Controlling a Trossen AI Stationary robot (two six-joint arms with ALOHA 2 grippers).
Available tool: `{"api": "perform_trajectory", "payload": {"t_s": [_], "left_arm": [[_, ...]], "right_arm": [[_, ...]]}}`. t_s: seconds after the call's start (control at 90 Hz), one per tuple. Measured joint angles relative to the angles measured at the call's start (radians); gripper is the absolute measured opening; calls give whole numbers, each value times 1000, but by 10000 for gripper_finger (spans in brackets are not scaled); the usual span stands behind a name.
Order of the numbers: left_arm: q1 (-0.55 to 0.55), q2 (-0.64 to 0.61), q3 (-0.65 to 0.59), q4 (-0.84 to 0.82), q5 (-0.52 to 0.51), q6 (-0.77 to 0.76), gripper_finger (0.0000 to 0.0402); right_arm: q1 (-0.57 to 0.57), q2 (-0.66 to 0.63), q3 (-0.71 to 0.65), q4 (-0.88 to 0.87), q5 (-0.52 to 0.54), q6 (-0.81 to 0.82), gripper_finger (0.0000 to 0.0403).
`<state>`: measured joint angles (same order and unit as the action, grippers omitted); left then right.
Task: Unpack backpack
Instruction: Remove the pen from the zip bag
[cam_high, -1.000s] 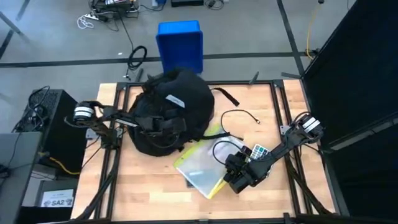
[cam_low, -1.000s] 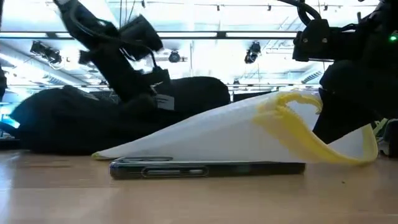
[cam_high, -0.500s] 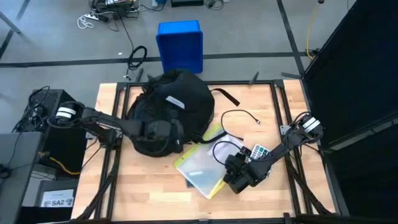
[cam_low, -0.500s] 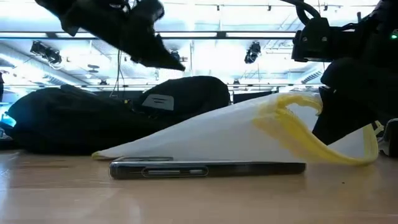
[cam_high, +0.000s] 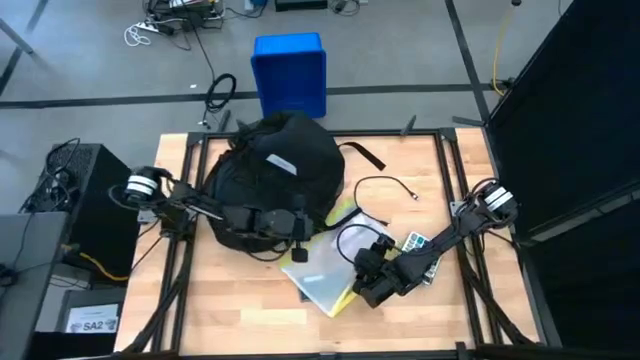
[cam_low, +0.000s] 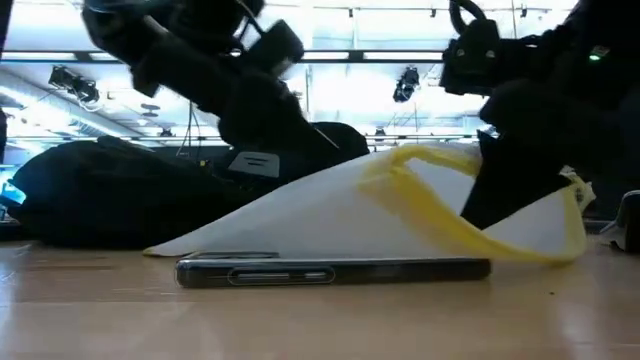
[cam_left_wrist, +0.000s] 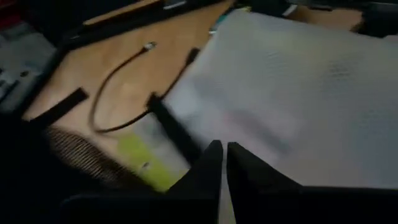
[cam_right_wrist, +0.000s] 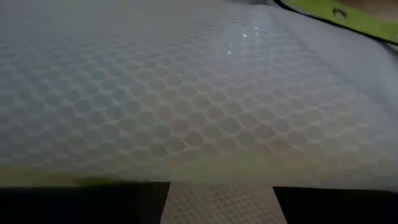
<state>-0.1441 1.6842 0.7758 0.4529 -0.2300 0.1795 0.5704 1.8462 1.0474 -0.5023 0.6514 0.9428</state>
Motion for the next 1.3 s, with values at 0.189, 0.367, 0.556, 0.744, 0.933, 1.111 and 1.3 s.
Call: {"api": "perform_trajectory", "payload": {"t_s": [0.189, 0.367, 0.556, 0.744, 0.933, 1.111, 1.3], "left_arm": [[16, 104, 95, -79, 24, 35, 0], [43, 159, 142, -141, 15, 69, 0], [63, 172, 148, -143, 20, 75, 0], [66, 172, 149, -161, 51, 75, 0], [66, 172, 149, -187, 56, 75, 0], [75, 172, 149, -200, 88, 75, 0], [81, 172, 149, -198, 103, 75, 0]], "right_arm": [[-16, 0, 41, 8, 1, -72, 247], [-24, 0, 84, 16, 18, -155, 245], [-65, 0, 111, 16, 26, -219, 230], [-160, 0, 111, -14, -84, -239, 219], [-226, 0, 109, 38, -163, -365, 220], [-265, 0, 109, 113, -227, -465, 233], [-307, 0, 109, 75, -266, -490, 244]]}}
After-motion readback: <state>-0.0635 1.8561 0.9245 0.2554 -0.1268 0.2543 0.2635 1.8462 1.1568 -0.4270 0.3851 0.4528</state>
